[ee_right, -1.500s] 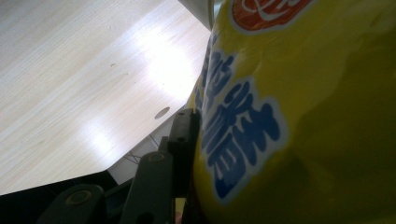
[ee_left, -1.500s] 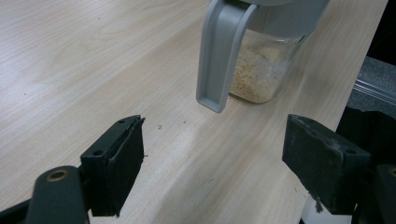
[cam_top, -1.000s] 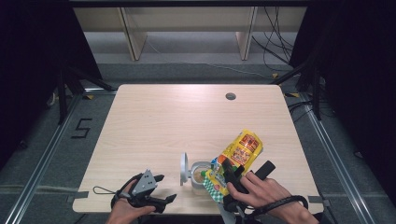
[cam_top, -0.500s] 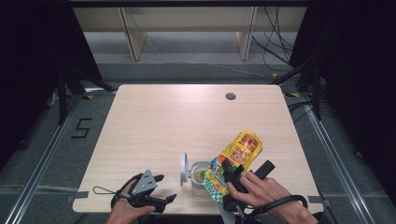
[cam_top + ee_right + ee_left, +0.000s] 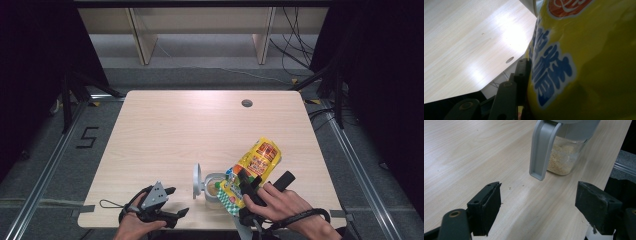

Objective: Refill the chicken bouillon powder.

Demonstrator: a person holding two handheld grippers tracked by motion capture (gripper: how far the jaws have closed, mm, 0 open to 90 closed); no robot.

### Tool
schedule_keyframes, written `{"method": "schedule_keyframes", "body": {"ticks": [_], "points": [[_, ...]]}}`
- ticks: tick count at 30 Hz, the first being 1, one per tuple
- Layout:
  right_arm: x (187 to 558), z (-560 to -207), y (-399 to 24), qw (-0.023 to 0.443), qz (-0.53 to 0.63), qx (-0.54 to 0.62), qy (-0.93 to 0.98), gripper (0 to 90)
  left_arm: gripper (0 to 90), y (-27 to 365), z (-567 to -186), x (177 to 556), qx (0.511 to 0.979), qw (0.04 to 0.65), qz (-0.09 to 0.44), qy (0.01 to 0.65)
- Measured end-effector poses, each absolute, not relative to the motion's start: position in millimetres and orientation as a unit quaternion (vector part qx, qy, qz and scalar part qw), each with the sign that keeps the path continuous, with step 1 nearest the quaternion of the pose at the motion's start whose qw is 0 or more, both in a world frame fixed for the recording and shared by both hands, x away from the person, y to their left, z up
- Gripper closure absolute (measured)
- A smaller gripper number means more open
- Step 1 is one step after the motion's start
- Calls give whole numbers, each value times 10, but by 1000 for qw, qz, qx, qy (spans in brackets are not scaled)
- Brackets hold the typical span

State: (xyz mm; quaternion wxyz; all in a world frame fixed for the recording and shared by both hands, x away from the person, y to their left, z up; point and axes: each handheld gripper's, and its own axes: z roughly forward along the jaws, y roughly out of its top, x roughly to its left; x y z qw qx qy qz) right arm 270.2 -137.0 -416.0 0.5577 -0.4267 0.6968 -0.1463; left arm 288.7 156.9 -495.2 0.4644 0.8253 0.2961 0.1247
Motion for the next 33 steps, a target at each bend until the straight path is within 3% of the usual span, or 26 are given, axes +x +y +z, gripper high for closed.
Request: {"method": "schedule_keyframes", "body": {"ticks": [33], "points": [[2705,-4143,-1376,555,-148,-428,698,685,201,1571,-4945,2881,827,460,125,298]]}}
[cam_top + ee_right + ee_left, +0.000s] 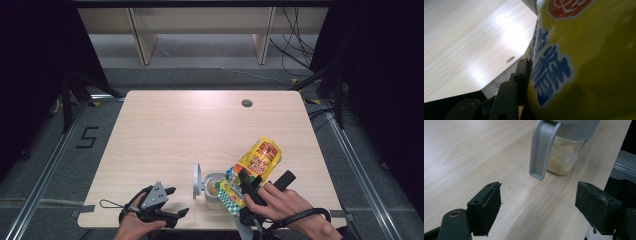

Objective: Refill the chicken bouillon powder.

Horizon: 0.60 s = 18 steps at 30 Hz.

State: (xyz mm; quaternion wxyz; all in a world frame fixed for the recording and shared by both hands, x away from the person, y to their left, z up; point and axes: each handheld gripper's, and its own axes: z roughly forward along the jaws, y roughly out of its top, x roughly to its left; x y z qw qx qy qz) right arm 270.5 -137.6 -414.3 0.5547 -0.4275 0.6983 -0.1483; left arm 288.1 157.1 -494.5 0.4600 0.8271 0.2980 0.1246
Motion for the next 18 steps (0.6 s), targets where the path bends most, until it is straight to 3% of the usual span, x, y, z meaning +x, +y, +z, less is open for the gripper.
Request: {"method": "schedule_keyframes", "body": {"ticks": [18], "points": [[2697,-4143,-1380,552,-150,-421,704,707,201,1580,-4942,2888,830,457,126,294]]}}
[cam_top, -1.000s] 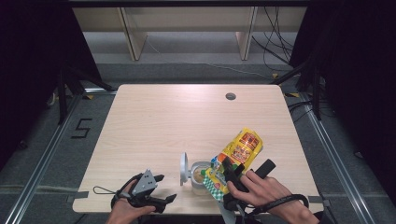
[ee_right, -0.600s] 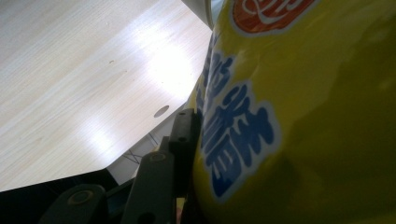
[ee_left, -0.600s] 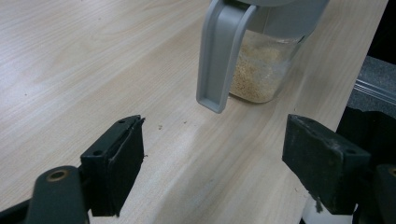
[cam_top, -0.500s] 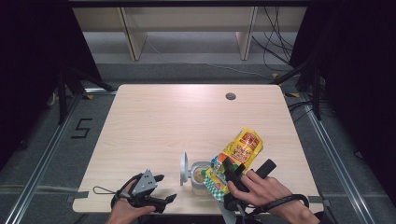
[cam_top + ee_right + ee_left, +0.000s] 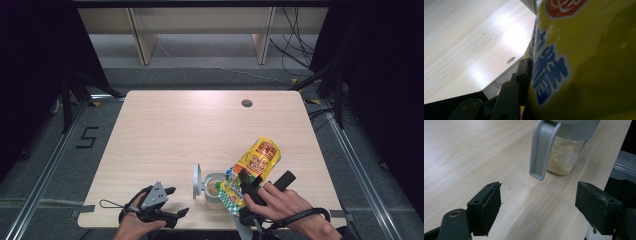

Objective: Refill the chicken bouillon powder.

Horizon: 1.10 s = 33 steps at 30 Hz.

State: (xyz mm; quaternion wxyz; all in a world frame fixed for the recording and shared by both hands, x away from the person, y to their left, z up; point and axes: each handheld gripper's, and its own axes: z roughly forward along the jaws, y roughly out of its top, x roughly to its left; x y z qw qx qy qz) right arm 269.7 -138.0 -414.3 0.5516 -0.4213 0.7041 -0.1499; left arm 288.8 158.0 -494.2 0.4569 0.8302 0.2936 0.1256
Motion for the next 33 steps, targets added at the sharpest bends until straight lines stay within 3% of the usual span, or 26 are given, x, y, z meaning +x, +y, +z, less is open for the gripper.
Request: {"method": "schedule_keyframes", "body": {"ticks": [33], "points": [[2706,-4167,-1351,554,-148,-423,702,719,201,1576,-4939,2881,829,456,125,298]]}}
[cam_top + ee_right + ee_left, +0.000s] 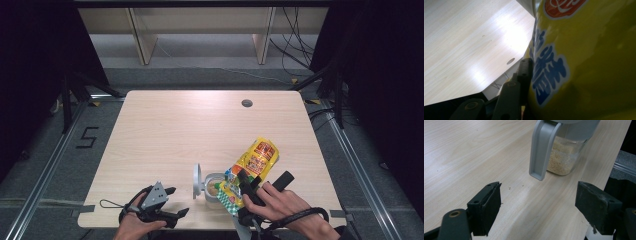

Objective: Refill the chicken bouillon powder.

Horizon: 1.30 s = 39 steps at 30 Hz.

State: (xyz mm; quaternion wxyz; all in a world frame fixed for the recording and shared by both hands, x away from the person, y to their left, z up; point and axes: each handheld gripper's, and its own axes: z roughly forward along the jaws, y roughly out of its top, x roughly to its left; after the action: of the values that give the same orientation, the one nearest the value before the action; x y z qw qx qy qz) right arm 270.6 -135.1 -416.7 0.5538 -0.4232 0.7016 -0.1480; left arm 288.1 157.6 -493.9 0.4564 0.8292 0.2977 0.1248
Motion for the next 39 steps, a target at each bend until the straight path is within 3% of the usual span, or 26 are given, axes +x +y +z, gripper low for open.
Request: {"method": "schedule_keyframes", "body": {"ticks": [39], "points": [[2712,-4146,-1368,549,-153,-425,704,723,201,1578,-4938,2886,831,456,126,292]]}}
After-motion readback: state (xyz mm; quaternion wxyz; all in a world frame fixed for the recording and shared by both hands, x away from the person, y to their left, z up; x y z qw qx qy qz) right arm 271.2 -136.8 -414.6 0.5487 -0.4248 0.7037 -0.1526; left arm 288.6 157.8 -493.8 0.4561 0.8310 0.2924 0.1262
